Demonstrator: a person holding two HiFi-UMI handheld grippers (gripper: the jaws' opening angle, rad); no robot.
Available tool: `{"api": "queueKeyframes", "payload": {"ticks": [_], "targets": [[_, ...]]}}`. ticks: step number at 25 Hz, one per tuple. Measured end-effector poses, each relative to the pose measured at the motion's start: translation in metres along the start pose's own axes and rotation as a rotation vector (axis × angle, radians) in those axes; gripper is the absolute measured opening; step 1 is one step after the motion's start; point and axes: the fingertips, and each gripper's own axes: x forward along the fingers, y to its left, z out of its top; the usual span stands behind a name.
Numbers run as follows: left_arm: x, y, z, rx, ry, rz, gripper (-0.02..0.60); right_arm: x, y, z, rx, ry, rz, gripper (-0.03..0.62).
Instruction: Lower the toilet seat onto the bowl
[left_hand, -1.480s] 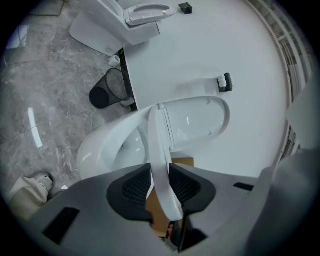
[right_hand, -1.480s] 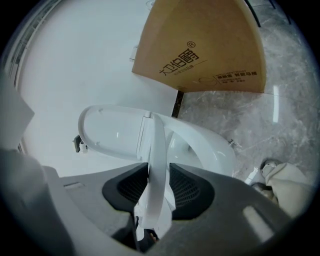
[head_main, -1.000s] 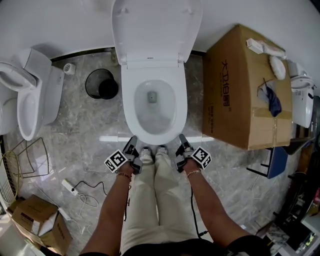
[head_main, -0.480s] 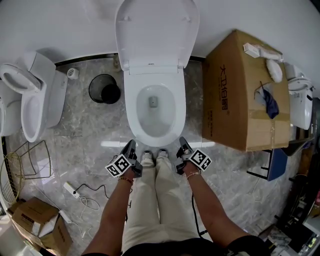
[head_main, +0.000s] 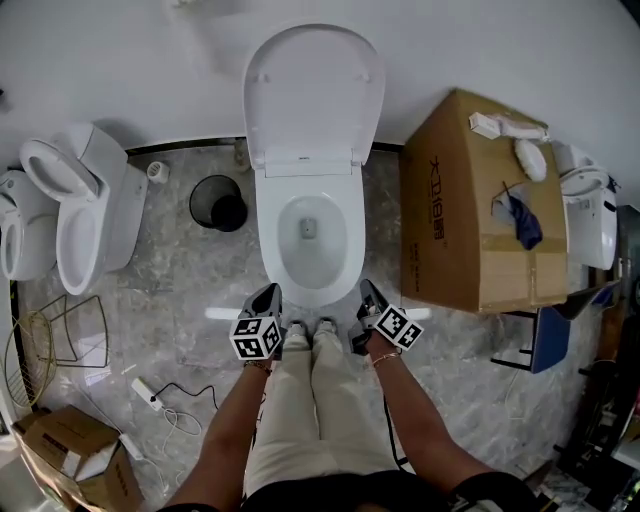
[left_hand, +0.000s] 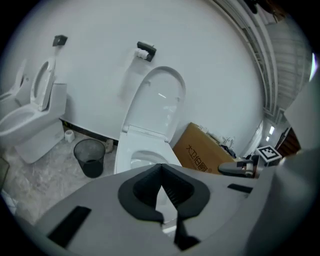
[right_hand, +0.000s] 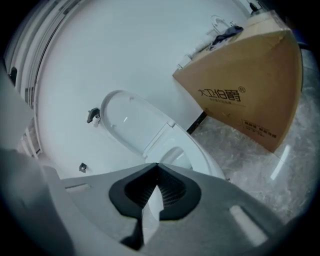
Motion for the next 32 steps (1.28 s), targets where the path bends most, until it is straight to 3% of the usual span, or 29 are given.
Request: {"api": "queueKeyframes", "payload": {"ticks": [8, 16, 23, 28, 32], "targets": [[-0.043, -0.032, 0.064, 0.173, -0.091, 0.029, 0.002, -0.037, 0.053, 0.043, -0.127, -0.097, 0.014, 0.006], [-0.092, -0.065, 0.122, 0.286, -0.201, 0.053, 0.002, -0.072, 0.136, 0.074, -0.416, -0.167, 0.081, 0.006], [-0.132, -0.088, 0.157, 0.265, -0.224, 0.048, 0.002, -0.102, 0.207, 0.095, -0.613, -0.247, 0.135, 0.005], [-0.160, -0.102, 0.190, 0.303, -0.286, 0.084, 0.002, -0.131, 0.243, 0.104, -0.726, -0.315, 0.144, 0.005], [-0.173, -0.106, 0.201, 0.231, -0.316, 0.071, 0.002, -0.156, 0.268, 0.105, -0.813, -0.364, 0.153, 0.006]]}}
